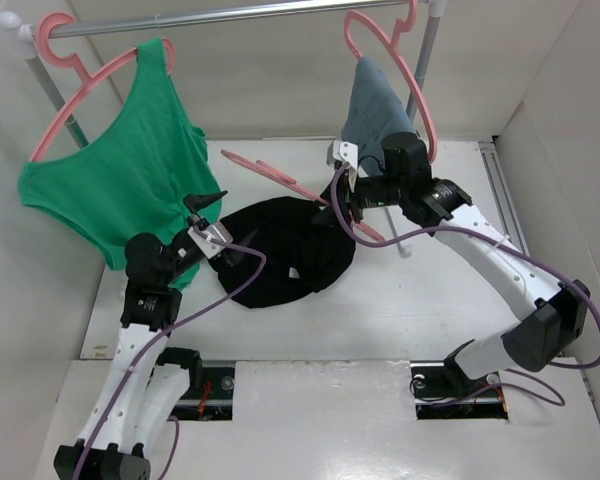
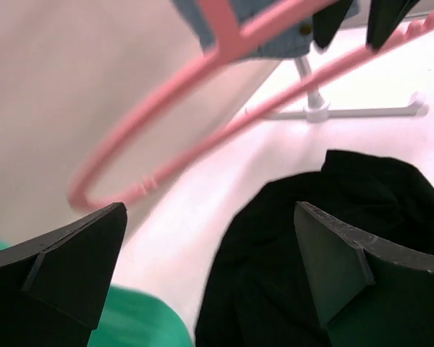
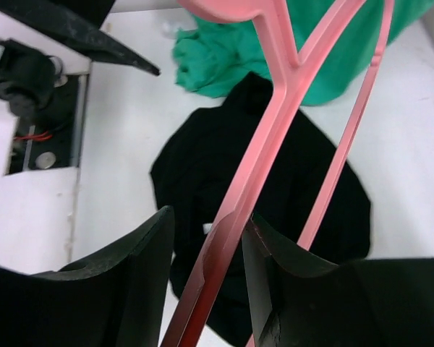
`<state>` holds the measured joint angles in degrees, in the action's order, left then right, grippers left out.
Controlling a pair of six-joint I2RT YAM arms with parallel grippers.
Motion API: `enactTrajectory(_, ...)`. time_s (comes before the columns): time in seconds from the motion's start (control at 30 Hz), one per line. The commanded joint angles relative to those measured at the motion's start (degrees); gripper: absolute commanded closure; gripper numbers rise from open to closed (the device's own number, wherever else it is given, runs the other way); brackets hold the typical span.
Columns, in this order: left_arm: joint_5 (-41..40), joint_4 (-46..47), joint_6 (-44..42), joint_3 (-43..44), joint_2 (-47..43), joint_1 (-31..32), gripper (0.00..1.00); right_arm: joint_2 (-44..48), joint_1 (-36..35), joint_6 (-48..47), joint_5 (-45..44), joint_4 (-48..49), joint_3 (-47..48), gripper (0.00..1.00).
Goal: Place the t-shirt on the hanger
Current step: Grab a hanger with the right arm, then place tshirt on hanger
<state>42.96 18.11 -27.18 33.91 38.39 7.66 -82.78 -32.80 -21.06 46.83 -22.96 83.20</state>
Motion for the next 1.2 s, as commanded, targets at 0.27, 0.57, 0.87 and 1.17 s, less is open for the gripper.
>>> enactTrajectory(0.27, 12.85, -1.58, -15.36, 12.21, 13.72, -0.01, 0.0, -1.86, -1.74, -10.05, 9.51, -8.4, 3.72, 1.0)
enactTrajectory(0.57, 15.84, -11.07, -21.85, 17.94, 21.98, -0.01, 0.12, -3.61, -3.5, -14.8, 8.37, -14.75, 5.31, 1.0)
enactTrajectory(0.87, 16.98, -27.78, -34.17, 18.65, 23.48, 1.74, 0.96, -3.61, -4.03, -14.8, 6.61, -12.55, 5.31, 1.0)
enactTrajectory(1.17, 18.73, -29.27, -31.8, 19.7, 22.43, 1.74, 1.0, -2.13, -7.19, -11.64, -19.3, -6.5, 5.83, 0.19)
